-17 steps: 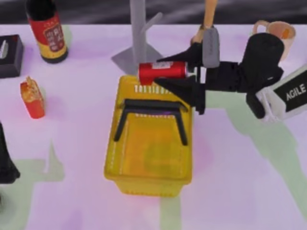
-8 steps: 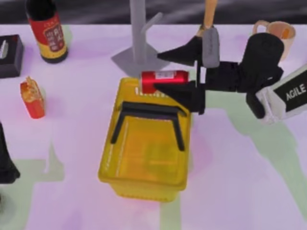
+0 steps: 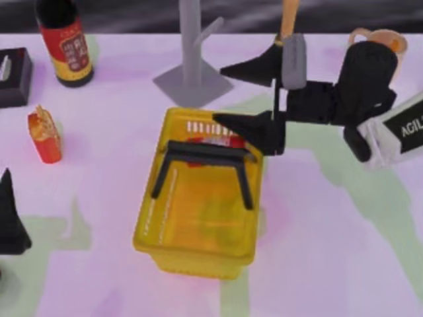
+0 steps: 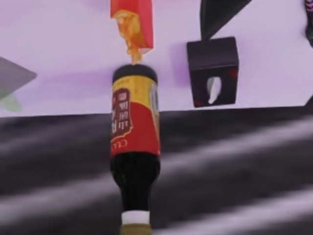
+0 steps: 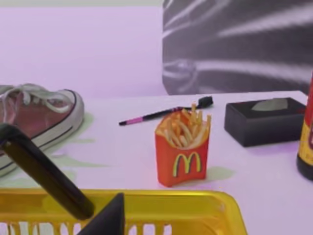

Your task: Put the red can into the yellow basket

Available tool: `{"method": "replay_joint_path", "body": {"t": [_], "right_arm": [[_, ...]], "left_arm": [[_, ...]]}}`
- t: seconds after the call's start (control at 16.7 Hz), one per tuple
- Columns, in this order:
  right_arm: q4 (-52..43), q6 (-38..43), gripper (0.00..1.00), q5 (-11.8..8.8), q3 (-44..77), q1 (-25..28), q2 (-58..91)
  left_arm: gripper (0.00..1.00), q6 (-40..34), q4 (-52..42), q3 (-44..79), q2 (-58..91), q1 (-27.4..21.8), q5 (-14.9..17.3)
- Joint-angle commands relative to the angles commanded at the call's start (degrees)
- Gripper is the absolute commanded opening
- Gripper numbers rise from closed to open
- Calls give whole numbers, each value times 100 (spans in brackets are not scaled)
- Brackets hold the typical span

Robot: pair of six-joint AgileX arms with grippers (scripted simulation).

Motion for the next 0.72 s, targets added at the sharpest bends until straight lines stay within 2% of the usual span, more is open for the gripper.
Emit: {"method": "replay_joint_path", "body": {"t": [0.12,0.3,0.48,0.72], "right_arm": [[-221,-35,100,216,-303,-60,-439],[-738,-105,100,737,-984,-222,-1418],[-1438,-174,100,1424,-1843,-436,-2704],[-2544,-240,100,2475,-3112,-759,-4813]], "left_arm": [[100,256,-333,381,429,-189,89],[100,802,-1065,1259,1395,-564,219],[100,1469,-1974,2410,2635,-999,308],[100,2483,-3369,4273,4637,-1647,352]]}}
